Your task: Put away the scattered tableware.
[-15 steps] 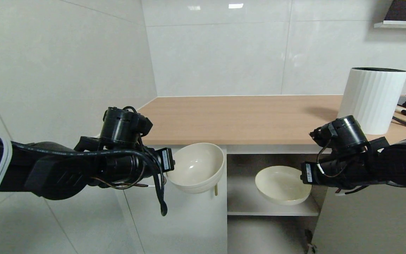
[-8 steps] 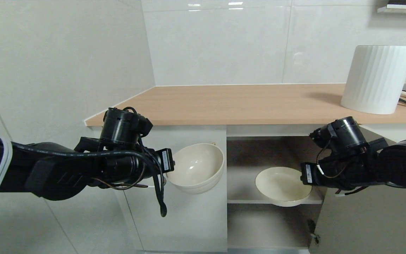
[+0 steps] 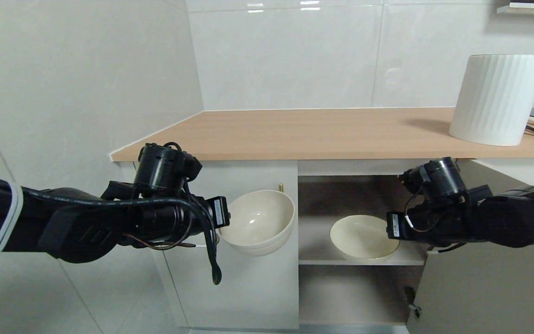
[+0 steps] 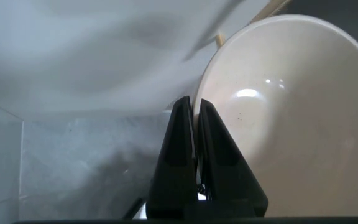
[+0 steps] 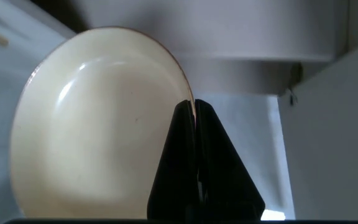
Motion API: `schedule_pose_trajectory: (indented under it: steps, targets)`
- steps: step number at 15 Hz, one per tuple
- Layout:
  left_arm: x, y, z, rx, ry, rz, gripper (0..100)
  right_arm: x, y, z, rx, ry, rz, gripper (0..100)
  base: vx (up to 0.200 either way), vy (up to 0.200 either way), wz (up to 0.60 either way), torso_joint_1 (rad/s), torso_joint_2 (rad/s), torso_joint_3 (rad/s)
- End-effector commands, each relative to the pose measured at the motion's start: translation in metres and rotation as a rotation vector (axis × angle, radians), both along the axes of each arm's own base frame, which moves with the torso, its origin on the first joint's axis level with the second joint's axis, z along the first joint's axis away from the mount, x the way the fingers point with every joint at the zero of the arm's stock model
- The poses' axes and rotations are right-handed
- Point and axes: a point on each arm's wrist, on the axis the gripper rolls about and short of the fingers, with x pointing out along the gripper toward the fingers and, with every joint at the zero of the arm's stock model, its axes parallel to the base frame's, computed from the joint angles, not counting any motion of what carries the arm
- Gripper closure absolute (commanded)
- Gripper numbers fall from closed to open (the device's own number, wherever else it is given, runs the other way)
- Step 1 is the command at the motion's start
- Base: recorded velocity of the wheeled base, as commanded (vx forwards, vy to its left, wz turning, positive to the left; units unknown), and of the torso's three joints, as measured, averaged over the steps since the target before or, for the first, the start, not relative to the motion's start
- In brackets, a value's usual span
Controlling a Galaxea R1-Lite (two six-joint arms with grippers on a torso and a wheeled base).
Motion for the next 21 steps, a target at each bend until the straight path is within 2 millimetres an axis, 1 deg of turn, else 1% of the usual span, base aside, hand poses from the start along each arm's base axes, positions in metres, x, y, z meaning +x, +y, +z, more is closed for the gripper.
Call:
schedule_pose_trajectory:
  steps: [1, 2, 3, 4, 5, 6, 7, 8, 10, 12, 14, 16, 18, 20, 21]
  targets:
    - [0.0, 0.0, -0.001, 0.002, 0.003, -0.001, 100, 0.019, 0.006, -0.038, -0.022, 0.04, -0.015, 100, 0.0, 0.0, 0.0, 0.0, 0.0, 0.0]
    - [0.0, 0.0, -0.001, 0.002, 0.003, -0.001, 100, 0.026, 0.006, -0.048, -0.022, 0.035, -0.028, 100, 0.0, 0.0, 0.0, 0.0, 0.0, 0.0]
    - [0.0, 0.0, -0.001, 0.002, 0.003, -0.001, 100, 0.035, 0.008, -0.068, -0.029, 0.054, -0.033, 100, 0.0, 0.0, 0.0, 0.0, 0.0, 0.0]
    - [0.0, 0.0, -0.001, 0.002, 0.003, 0.001, 100, 0.043, 0.01, -0.08, -0.034, 0.059, -0.038, 100, 0.0, 0.0, 0.0, 0.0, 0.0, 0.0]
    - [0.0, 0.0, -0.001, 0.002, 0.003, 0.001, 100, 0.044, 0.009, -0.08, -0.034, 0.059, -0.039, 100, 0.0, 0.0, 0.0, 0.0, 0.0, 0.0]
    - [0.0, 0.0, -0.001, 0.002, 0.002, 0.001, 100, 0.06, 0.008, -0.101, -0.038, 0.08, -0.072, 100, 0.0, 0.0, 0.0, 0.0, 0.0, 0.0]
    - [0.0, 0.0, -0.001, 0.001, 0.004, 0.001, 100, 0.069, 0.003, -0.113, -0.049, 0.091, -0.099, 100, 0.0, 0.0, 0.0, 0.0, 0.0, 0.0]
    - [-0.001, 0.0, -0.002, 0.003, 0.006, 0.003, 100, 0.075, -0.003, -0.12, -0.065, 0.097, -0.126, 100, 0.0, 0.0, 0.0, 0.0, 0.0, 0.0]
    - [-0.002, 0.001, 0.0, 0.002, 0.002, 0.003, 100, 0.089, -0.006, -0.129, -0.071, 0.092, -0.144, 100, 0.0, 0.0, 0.0, 0.0, 0.0, 0.0]
    - [-0.002, 0.001, 0.0, 0.001, 0.0, 0.003, 100, 0.099, -0.004, -0.134, -0.077, 0.099, -0.146, 100, 0.0, 0.0, 0.0, 0.0, 0.0, 0.0]
    - [-0.002, 0.001, -0.001, 0.002, 0.003, 0.003, 100, 0.114, 0.0, -0.139, -0.086, 0.114, -0.149, 100, 0.0, 0.0, 0.0, 0.0, 0.0, 0.0]
    - [-0.002, 0.001, -0.001, 0.003, 0.003, 0.002, 100, 0.129, 0.004, -0.155, -0.119, 0.101, -0.175, 100, 0.0, 0.0, 0.0, 0.0, 0.0, 0.0]
    - [-0.002, 0.001, 0.0, 0.002, 0.0, 0.002, 100, 0.137, 0.006, -0.165, -0.14, 0.087, -0.197, 100, 0.0, 0.0, 0.0, 0.0, 0.0, 0.0]
    - [-0.002, 0.001, -0.001, 0.003, 0.003, 0.002, 100, 0.142, 0.003, -0.174, -0.144, 0.092, -0.206, 100, 0.0, 0.0, 0.0, 0.0, 0.0, 0.0]
    - [-0.002, 0.0, -0.002, 0.006, 0.006, 0.001, 100, 0.144, 0.003, -0.174, -0.146, 0.092, -0.212, 100, 0.0, 0.0, 0.0, 0.0, 0.0, 0.0]
